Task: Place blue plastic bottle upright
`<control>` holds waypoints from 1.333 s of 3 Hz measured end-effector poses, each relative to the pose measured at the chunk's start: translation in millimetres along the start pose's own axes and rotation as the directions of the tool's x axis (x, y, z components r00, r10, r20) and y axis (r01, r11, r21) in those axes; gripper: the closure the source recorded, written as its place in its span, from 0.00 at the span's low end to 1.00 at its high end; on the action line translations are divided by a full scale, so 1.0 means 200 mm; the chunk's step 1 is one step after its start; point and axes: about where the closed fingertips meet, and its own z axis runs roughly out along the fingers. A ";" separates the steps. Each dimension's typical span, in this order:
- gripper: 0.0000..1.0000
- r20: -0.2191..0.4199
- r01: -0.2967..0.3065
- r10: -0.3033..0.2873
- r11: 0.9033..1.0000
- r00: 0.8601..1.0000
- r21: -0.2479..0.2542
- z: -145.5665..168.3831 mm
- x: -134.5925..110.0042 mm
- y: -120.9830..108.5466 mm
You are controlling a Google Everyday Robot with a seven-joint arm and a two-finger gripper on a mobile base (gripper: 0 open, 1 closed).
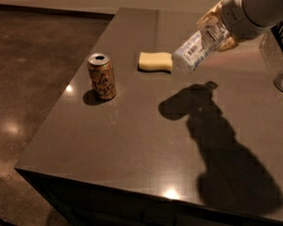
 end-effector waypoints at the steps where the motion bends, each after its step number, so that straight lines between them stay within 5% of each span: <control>1: 1.00 -0.026 0.014 -0.014 1.000 1.000 -0.009 -0.01 0.00 0.02; 2: 1.00 -0.117 0.105 -0.106 0.994 0.987 -0.017 -0.05 0.04 0.07; 4: 1.00 -0.290 0.320 -0.287 0.945 0.913 0.071 -0.06 0.20 0.13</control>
Offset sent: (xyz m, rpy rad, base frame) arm -0.0047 -0.0356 0.0031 -0.3061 -0.2267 0.0029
